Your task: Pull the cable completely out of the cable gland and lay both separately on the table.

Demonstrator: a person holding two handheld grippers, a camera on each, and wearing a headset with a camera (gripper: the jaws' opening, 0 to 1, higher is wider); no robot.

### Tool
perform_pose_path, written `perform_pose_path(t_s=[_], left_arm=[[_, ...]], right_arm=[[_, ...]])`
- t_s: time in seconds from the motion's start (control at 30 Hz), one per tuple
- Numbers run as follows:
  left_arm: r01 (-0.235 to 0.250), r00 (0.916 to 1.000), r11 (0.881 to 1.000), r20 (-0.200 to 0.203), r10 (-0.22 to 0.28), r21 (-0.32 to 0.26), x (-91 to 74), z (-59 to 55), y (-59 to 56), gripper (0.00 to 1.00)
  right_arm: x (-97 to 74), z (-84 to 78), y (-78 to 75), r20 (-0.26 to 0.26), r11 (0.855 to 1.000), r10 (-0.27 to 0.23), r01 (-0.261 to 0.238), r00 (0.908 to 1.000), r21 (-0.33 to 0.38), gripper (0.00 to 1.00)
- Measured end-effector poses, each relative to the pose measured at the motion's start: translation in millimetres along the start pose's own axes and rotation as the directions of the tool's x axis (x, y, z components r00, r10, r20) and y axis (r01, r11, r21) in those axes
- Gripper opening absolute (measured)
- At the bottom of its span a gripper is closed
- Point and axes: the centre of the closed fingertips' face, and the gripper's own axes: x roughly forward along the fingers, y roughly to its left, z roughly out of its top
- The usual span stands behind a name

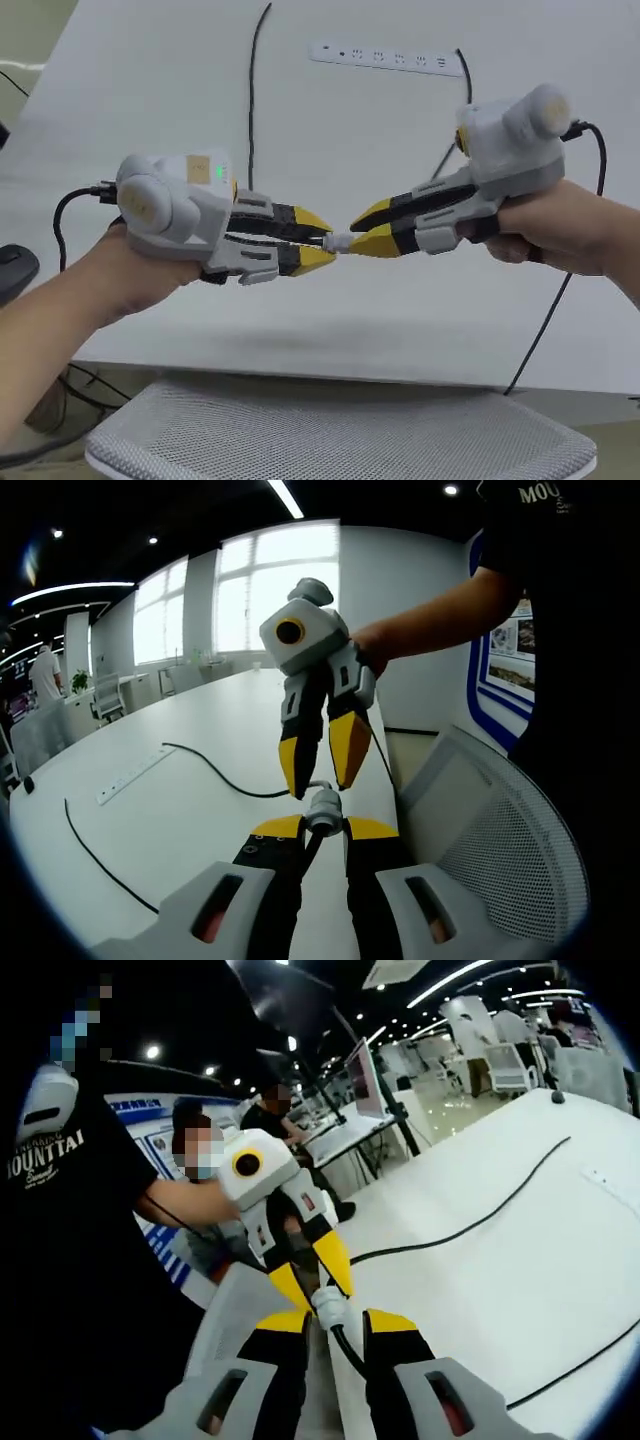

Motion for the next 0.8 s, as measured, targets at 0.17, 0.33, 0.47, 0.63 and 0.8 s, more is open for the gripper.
perform_pose_path(t_s=[0.17,0.33,0.47,0.63,0.8], left_arm=[[0.012,0.9999,1.000,0.007,-0.012,0.005,0.5,4.3,-2.8,0.15],[0.026,0.9996,1.000,0.012,-0.026,0.004,3.3,8.5,-4.0,0.15],[0.030,0.9995,1.000,0.006,-0.030,0.003,4.5,8.6,-3.2,0.15],[0.040,0.9992,0.999,0.005,-0.040,-0.020,4.2,8.0,-2.7,0.15],[0.047,0.9989,0.998,-0.007,-0.047,-0.035,5.2,5.2,-2.8,0.15]], right_arm=[[-0.2,-1.6,10.0,-0.010,0.998,0.065,-0.065,0.9978,0.024,0.15],[2.8,-6.1,12.0,-0.048,0.998,0.066,-0.067,0.9966,-0.016,0.12],[4.0,-7.4,10.9,-0.057,0.995,0.046,-0.051,0.9973,-0.083,0.09],[3.2,-7.6,11.3,-0.076,0.971,-0.007,-0.011,0.9971,-0.239,0.07],[5.3,-10.2,9.1,-0.115,0.893,-0.124,0.060,0.9856,-0.446,0.07]])
